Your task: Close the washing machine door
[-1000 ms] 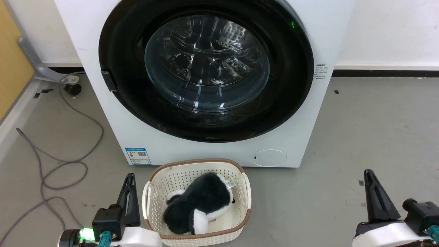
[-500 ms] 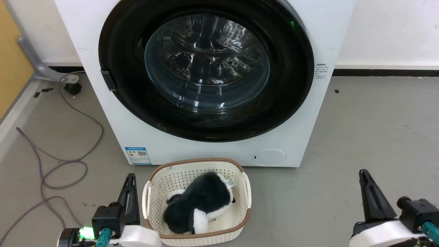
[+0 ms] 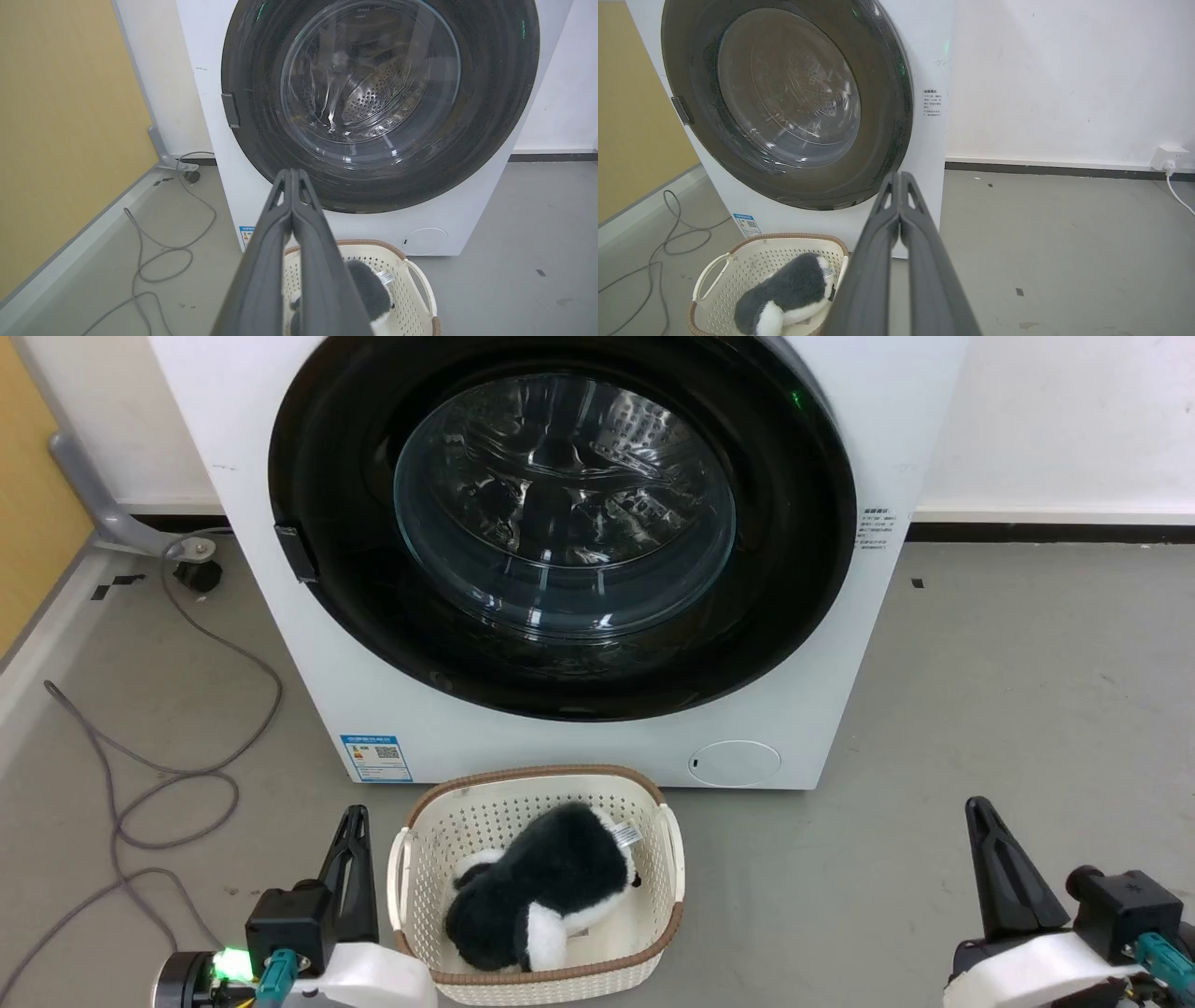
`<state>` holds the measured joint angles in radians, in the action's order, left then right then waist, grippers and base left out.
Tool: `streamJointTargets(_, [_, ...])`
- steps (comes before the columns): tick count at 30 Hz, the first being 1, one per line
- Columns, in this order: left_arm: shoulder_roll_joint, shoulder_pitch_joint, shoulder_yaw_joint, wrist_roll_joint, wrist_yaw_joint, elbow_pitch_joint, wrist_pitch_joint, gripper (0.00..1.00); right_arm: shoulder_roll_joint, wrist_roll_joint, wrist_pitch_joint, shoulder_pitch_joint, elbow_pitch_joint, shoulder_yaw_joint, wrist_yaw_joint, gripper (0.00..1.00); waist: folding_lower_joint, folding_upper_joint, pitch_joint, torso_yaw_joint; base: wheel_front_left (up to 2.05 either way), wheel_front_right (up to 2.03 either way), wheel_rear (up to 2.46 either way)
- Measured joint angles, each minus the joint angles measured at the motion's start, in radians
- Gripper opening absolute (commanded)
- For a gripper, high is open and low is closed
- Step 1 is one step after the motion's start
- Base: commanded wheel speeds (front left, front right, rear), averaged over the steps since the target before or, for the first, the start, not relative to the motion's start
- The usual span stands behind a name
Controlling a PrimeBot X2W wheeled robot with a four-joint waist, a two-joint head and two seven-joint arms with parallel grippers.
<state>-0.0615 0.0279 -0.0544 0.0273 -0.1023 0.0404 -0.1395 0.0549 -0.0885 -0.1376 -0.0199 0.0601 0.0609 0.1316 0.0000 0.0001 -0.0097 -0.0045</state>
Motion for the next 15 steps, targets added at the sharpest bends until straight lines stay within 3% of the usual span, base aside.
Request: streamJointTargets(15, [0.003,-0.003,0.01,-0.005,0.023,-0.007,0.034,0.0,0.0,0.012,0.03,0.001,-0.011,-0.012,0.0,0.0,0.0,0.0,0.002,0.001,0.0,0.0,0.0])
